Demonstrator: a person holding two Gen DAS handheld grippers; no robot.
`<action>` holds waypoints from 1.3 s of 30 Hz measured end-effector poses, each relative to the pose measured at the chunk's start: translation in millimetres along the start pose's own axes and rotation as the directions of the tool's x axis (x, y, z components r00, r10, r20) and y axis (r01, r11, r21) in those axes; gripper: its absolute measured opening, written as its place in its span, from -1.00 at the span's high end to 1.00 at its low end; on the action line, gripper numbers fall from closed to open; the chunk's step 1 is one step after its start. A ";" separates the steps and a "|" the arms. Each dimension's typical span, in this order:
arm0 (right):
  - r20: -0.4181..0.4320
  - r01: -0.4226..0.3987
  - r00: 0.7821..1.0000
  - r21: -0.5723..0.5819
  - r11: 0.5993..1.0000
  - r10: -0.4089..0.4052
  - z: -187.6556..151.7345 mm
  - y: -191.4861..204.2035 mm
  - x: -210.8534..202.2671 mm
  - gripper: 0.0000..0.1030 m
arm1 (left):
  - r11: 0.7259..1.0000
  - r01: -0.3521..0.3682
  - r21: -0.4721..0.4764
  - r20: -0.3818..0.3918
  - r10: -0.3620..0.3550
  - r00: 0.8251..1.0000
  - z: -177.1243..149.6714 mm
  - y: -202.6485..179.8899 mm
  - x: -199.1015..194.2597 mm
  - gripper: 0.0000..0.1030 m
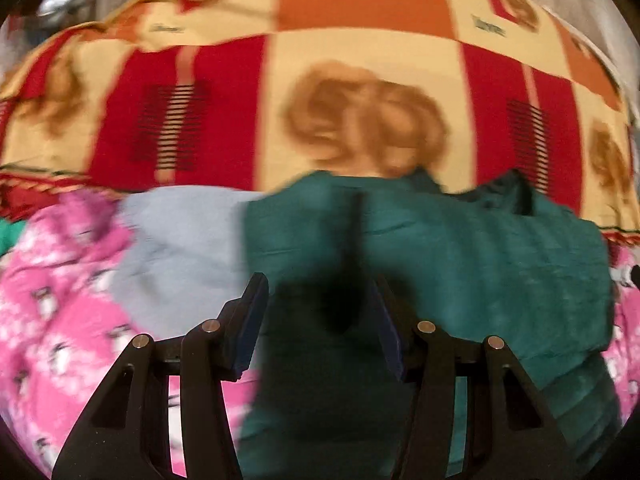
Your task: Fold large clothes
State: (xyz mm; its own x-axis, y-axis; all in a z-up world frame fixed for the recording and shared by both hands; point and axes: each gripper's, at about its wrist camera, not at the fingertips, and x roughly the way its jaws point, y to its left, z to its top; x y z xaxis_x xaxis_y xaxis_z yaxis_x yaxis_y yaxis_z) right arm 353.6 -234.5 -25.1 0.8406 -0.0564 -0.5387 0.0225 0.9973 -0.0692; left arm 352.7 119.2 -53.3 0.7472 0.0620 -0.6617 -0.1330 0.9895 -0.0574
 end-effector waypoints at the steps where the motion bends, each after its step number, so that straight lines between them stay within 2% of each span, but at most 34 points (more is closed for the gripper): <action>1: 0.011 0.001 1.000 0.021 1.000 -0.001 -4.4 -6.8 3.3 -0.07 | 0.999 0.015 0.028 0.011 -0.016 1.000 3.0 -12.7 4.5 0.00; 3: -0.008 -0.004 1.000 0.047 0.999 0.004 -7.9 -13.6 15.2 -0.07 | 0.996 0.038 0.085 0.045 -0.042 0.998 7.2 -33.9 10.9 0.00; 4: -0.031 -0.033 0.999 0.054 0.998 0.035 -5.6 -15.2 23.5 -0.07 | 0.994 0.031 0.107 0.064 -0.038 0.997 9.7 -43.5 15.3 0.00; 6: -0.023 -0.076 0.997 0.044 0.996 0.077 1.4 -11.2 30.1 -0.07 | 0.992 0.040 0.123 0.059 -0.047 0.997 13.6 -56.0 29.3 0.00; 9: -0.013 -0.171 0.985 0.037 0.985 0.172 5.8 -1.2 39.5 -0.07 | 0.993 -0.002 0.122 -0.019 0.005 1.000 7.9 -52.2 54.7 0.00; 12: -0.088 -0.267 0.959 0.032 0.963 0.269 0.2 14.9 60.3 -0.07 | 0.987 -0.034 0.154 -0.095 0.049 0.994 -0.8 -45.7 68.0 -0.02; 16: -0.191 -0.278 0.946 -0.056 0.959 0.263 -16.5 35.9 82.3 -0.07 | 0.986 -0.065 0.151 -0.137 0.085 0.987 -11.6 -42.0 63.9 -0.02; 21: -0.250 -0.308 0.926 -0.068 0.949 0.283 -22.9 38.3 94.7 -0.13 | 0.984 -0.093 0.154 -0.159 0.118 0.980 -42.5 -44.4 39.9 -0.02; 26: -0.281 -0.308 0.920 -0.083 0.948 0.274 -24.9 39.1 95.4 -0.25 | 0.983 -0.090 0.159 -0.104 0.108 0.989 -45.6 -47.2 30.1 -0.01; 28: -0.305 -0.306 0.914 -0.090 0.948 0.267 -23.7 40.2 91.7 -0.25 | 0.986 -0.105 0.131 -0.051 0.112 0.992 -38.0 -40.8 20.1 -0.01; 29: -0.295 -0.294 0.921 -0.098 0.951 0.254 -19.5 42.1 85.2 -0.23 | 0.987 -0.113 0.115 0.000 0.114 0.993 -32.7 -38.3 9.2 -0.01; 31: -0.199 -0.259 0.952 -0.127 0.957 0.232 -5.7 48.2 60.0 -0.21 | 0.988 -0.126 0.088 0.101 0.117 0.988 -24.2 -34.9 -10.4 -0.02; 32: -0.146 -0.246 0.963 -0.125 0.961 0.227 -0.6 50.5 49.7 -0.21 | 0.989 -0.125 0.083 0.120 0.115 0.986 -21.4 -34.2 -13.5 -0.04; 33: -0.103 -0.242 0.967 -0.108 0.964 0.231 3.1 52.0 41.8 -0.24 | 0.990 -0.115 0.084 0.124 0.104 0.987 -19.2 -34.3 -13.5 -0.18; 34: -0.091 -0.256 0.964 -0.075 0.964 0.249 4.8 54.0 38.5 -0.33 | 0.990 -0.104 0.092 0.097 0.095 0.991 -18.6 -34.8 -7.3 -0.26; 35: -0.118 -0.280 0.955 -0.053 0.958 0.273 3.7 57.6 41.7 -0.39 | 0.991 -0.097 0.093 0.057 0.092 0.994 -19.9 -34.0 1.8 -0.31; 37: -0.233 -0.322 0.924 -0.047 0.946 0.303 -6.3 70.3 60.0 -0.39 | 0.994 -0.076 0.081 -0.078 0.083 0.994 -30.0 -29.3 29.5 -0.31; 39: -0.306 -0.309 0.912 -0.076 0.948 0.273 -23.9 77.3 75.2 -0.40 | 0.996 -0.065 0.067 -0.118 0.072 0.990 -36.5 -26.8 42.8 -0.46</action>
State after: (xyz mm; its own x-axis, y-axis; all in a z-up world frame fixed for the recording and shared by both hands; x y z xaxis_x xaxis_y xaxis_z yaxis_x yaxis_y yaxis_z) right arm 405.6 -162.8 -91.0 0.6069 0.2067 -0.7674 -0.2800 0.9593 0.0370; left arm 364.5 90.6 -107.4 0.6539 0.1176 -0.7474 -0.1374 0.9899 0.0355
